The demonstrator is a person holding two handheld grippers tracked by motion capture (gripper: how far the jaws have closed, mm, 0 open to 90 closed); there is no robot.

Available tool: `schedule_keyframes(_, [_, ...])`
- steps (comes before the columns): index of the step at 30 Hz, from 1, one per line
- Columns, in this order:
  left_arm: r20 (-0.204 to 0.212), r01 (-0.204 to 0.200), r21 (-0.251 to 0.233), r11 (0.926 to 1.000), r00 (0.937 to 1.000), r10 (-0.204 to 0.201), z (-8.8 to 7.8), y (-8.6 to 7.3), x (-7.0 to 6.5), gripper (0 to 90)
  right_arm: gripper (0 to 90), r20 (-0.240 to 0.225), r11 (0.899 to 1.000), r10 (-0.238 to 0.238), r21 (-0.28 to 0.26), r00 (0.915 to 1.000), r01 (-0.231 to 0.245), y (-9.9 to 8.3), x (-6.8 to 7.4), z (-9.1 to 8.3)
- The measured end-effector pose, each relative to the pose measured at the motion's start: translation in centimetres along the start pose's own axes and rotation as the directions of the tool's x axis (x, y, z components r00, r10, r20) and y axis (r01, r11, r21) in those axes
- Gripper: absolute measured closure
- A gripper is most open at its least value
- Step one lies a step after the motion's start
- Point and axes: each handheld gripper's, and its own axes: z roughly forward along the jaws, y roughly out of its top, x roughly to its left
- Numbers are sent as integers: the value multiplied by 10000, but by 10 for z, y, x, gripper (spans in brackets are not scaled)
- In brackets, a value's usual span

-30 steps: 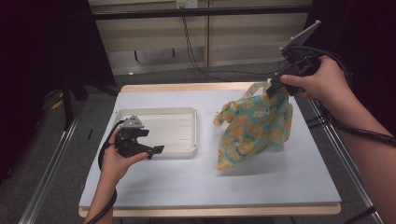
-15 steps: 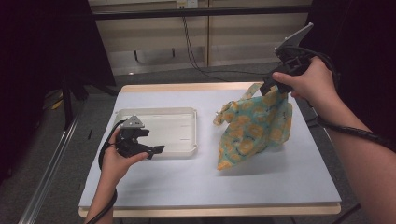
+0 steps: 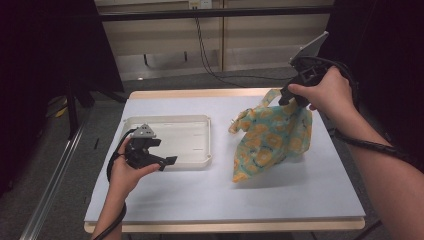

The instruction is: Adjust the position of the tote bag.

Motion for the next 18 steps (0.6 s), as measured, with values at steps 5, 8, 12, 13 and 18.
schedule_keyframes(5, [90, -5, -22, 10000, 10000, 5, 1, 0, 0, 107, 467, 281, 9998, 176, 127, 9994, -180, -1, 2, 2])
schedule_keyframes(8, [2, 13, -34, 10000, 10000, -13, 0, 0, 0, 108, 602, 513, 9994, 119, 311, 9986, -135, 0, 4, 2])
schedule_keyframes(12, [-12, -18, -67, 10000, 10000, 18, -2, 1, 0, 109, 833, 838, 9992, -113, 392, 9964, 80, 2, 6, 2])
schedule_keyframes(13, [1, -3, -86, 10000, 10000, 3, -2, 1, 0, 109, 882, 1041, 9991, -214, 392, 9943, 174, 2, 7, 2])
schedule_keyframes(18, [-21, 31, -195, 9998, 10000, -32, -3, 0, 1, 112, 900, 1136, 9952, -830, 611, 9901, 765, 5, 6, 0])
